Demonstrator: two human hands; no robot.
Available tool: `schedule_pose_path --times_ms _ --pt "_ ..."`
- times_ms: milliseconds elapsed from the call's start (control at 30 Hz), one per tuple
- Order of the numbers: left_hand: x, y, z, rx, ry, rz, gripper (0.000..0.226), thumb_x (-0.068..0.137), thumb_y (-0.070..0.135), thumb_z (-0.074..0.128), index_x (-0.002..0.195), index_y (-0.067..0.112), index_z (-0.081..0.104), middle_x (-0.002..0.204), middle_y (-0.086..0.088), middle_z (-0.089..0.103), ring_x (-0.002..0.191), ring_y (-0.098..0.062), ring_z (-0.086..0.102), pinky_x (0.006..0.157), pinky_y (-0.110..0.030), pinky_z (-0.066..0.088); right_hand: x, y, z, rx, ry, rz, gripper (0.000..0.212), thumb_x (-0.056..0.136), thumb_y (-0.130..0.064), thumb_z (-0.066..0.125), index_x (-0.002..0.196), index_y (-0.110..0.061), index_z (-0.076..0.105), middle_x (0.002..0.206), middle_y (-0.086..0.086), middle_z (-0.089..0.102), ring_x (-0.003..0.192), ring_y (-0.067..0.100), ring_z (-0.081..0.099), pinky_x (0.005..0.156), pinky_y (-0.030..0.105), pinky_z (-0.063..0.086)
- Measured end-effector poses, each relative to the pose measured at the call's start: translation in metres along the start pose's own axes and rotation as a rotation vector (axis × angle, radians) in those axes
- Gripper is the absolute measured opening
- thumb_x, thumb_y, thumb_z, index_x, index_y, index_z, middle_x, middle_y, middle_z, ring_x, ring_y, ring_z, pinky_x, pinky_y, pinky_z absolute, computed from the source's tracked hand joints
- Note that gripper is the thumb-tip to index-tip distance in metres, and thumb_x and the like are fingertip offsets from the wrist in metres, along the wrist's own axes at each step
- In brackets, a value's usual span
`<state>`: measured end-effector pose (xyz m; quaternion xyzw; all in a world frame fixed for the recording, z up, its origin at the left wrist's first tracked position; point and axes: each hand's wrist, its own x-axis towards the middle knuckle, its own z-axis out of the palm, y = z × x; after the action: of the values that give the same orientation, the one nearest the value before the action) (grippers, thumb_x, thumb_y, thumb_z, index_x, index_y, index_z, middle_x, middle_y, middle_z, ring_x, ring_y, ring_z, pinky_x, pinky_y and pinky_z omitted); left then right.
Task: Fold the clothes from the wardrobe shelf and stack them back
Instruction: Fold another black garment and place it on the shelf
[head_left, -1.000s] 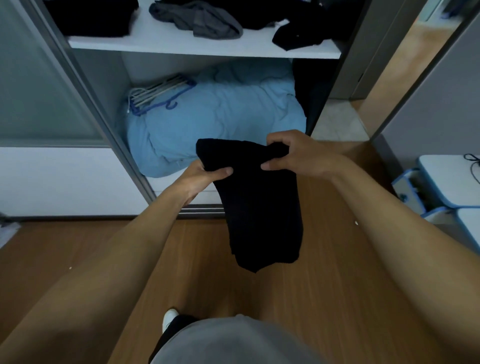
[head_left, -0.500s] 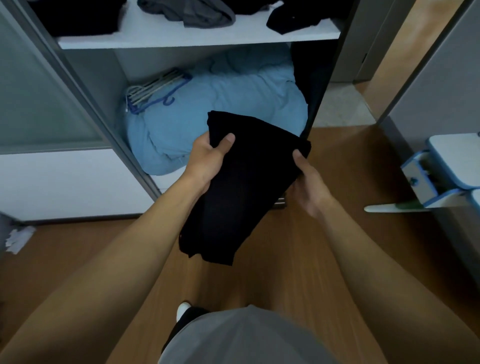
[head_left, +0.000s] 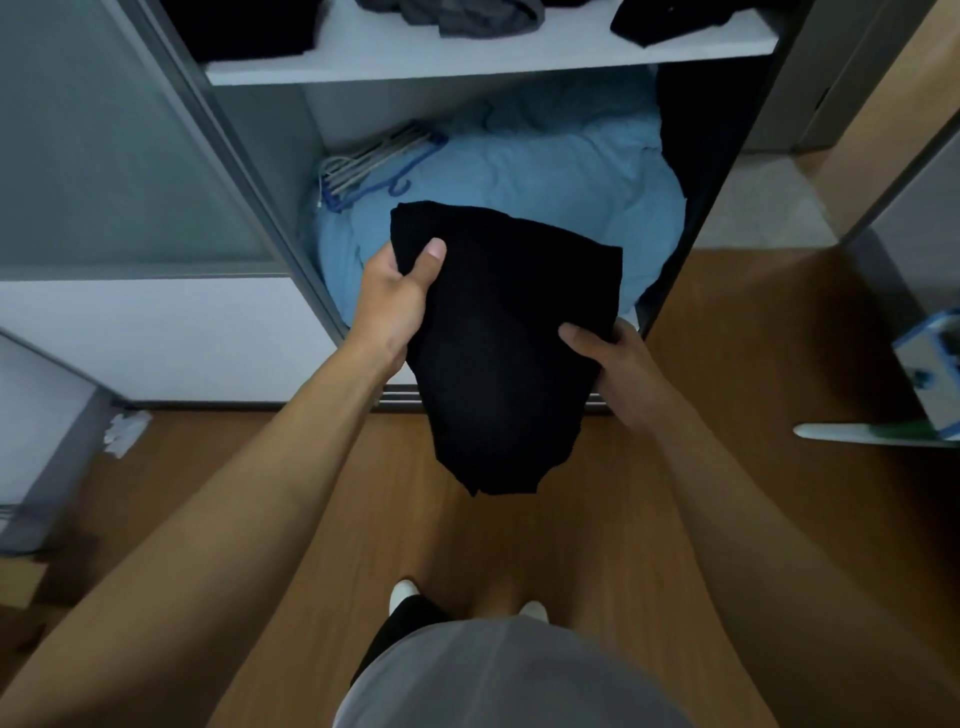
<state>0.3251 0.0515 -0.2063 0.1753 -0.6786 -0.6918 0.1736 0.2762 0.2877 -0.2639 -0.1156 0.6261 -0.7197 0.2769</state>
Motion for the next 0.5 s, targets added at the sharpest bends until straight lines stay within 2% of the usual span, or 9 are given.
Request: schedule_pose_path --times_ms 100,200,333,433,500 --pt "-0.001 0.003 0.001 -0.099 -0.013 -0.006 0.016 0.098 0.028 0.061 0.11 0.02 0.069 0.108 0.0 0.077 0.103 -0.017 0.072 0.082 -0.027 0.057 -0.005 0.001 0.015 -0.156 -0.105 0.096 0.06 0.079 -0.053 0.078 0.132 -0.038 0.055 0.132 -0.009 0.065 0.121 0.011 0.062 0.106 0.036 0.049" --pt "-0.002 0.003 -0.001 -0.073 -0.038 -0.008 0.017 0.098 0.027 0.062 0.112 0.02 0.068 0.11 0.0 0.076 0.104 -0.017 0.071 0.084 -0.029 0.057 -0.003 0.002 0.025 -0.04 -0.018 0.112 0.063 0.085 -0.046 0.076 0.141 -0.027 0.052 0.132 -0.006 0.065 0.12 0.013 0.063 0.108 0.039 0.048" --pt "-0.003 0.003 -0.008 -0.096 -0.006 -0.039 0.019 0.1 0.025 0.059 0.116 0.017 0.067 0.112 -0.002 0.075 0.104 -0.016 0.072 0.085 -0.029 0.057 -0.007 -0.008 0.015 0.218 -0.067 0.148 0.048 0.086 -0.032 0.074 0.131 -0.023 0.059 0.124 -0.001 0.071 0.115 0.017 0.067 0.092 0.028 0.056" --pt "-0.002 0.007 -0.006 -0.164 0.006 -0.055 0.016 0.101 0.023 0.057 0.112 0.017 0.067 0.106 -0.001 0.077 0.101 -0.017 0.073 0.079 -0.027 0.058 -0.01 -0.015 0.017 0.25 -0.155 0.234 0.046 0.086 -0.028 0.071 0.129 -0.019 0.061 0.124 0.001 0.071 0.114 0.018 0.068 0.086 0.025 0.057" --pt "-0.002 0.008 -0.003 -0.202 -0.001 -0.058 0.015 0.101 0.022 0.057 0.11 0.016 0.067 0.103 -0.001 0.078 0.1 -0.018 0.073 0.076 -0.026 0.058 -0.011 -0.018 0.023 0.195 -0.184 0.303 0.043 0.083 -0.03 0.073 0.123 -0.021 0.062 0.115 -0.002 0.075 0.106 0.015 0.071 0.079 0.023 0.059"
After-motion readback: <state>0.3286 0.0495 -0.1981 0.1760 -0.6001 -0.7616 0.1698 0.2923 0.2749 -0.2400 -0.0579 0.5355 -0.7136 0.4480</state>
